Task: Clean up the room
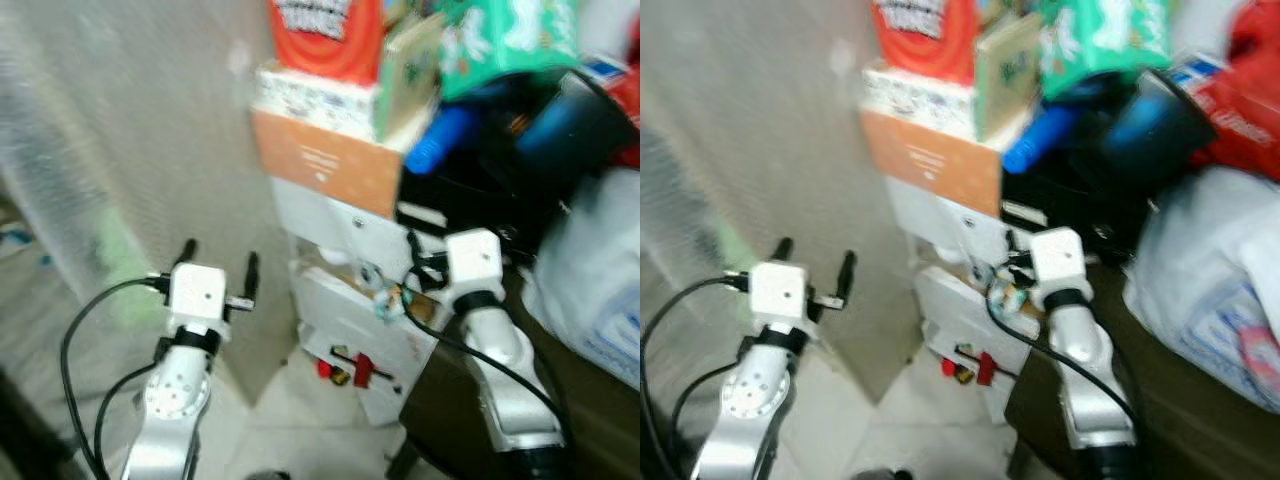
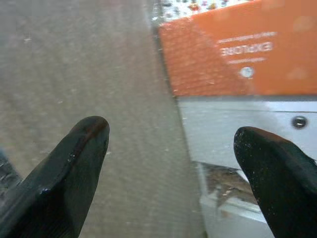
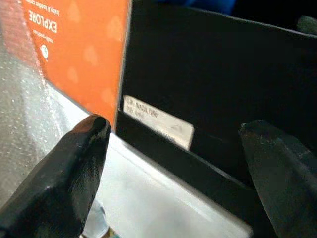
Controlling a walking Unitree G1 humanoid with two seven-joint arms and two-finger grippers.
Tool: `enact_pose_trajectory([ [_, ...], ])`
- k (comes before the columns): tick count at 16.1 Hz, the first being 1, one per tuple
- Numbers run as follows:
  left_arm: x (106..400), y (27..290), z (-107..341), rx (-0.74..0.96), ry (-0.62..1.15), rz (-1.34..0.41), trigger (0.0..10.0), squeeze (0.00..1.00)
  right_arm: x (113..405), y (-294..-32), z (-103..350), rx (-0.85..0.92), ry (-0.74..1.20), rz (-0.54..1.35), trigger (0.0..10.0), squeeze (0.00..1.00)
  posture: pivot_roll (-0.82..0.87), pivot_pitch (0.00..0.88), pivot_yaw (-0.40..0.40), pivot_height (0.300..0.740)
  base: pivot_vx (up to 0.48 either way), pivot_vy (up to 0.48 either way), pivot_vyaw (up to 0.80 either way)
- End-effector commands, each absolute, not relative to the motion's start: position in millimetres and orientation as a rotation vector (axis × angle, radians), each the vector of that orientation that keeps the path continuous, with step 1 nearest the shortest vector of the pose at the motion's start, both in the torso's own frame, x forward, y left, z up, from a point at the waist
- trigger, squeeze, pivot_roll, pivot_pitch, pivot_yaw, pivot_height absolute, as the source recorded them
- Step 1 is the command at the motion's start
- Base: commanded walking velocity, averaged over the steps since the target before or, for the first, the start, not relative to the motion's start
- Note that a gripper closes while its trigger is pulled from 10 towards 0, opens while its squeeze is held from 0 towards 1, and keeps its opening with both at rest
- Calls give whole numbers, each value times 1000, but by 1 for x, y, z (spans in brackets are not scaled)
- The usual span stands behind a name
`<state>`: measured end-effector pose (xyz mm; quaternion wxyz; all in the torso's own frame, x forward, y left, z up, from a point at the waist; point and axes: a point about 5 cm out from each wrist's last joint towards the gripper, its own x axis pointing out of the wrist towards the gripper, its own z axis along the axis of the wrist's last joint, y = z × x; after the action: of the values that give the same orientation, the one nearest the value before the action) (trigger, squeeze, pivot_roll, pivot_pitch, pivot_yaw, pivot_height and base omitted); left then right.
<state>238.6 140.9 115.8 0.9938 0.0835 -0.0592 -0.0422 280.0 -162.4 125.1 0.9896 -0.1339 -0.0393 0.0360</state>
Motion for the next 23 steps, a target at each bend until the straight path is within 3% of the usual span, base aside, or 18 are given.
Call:
enact_pose_trajectory([
  [1,239,149,117,192,-119,-59,10000,0,282,-154,126,-255,-86,96,10000,0,-66,2,14,740,0,0,800],
  [6,237,152,119,215,-131,-21,10000,0,280,-157,126,-258,-86,92,10000,0,-68,0,12,740,0,0,800],
  [11,211,188,109,278,-55,170,10000,0,266,-173,119,-273,-57,90,10000,0,-60,0,13,740,0,0,800],
  [23,208,183,109,263,-44,157,10000,0,266,-164,118,-256,-61,137,10000,0,-50,0,5,740,0,0,800],
])
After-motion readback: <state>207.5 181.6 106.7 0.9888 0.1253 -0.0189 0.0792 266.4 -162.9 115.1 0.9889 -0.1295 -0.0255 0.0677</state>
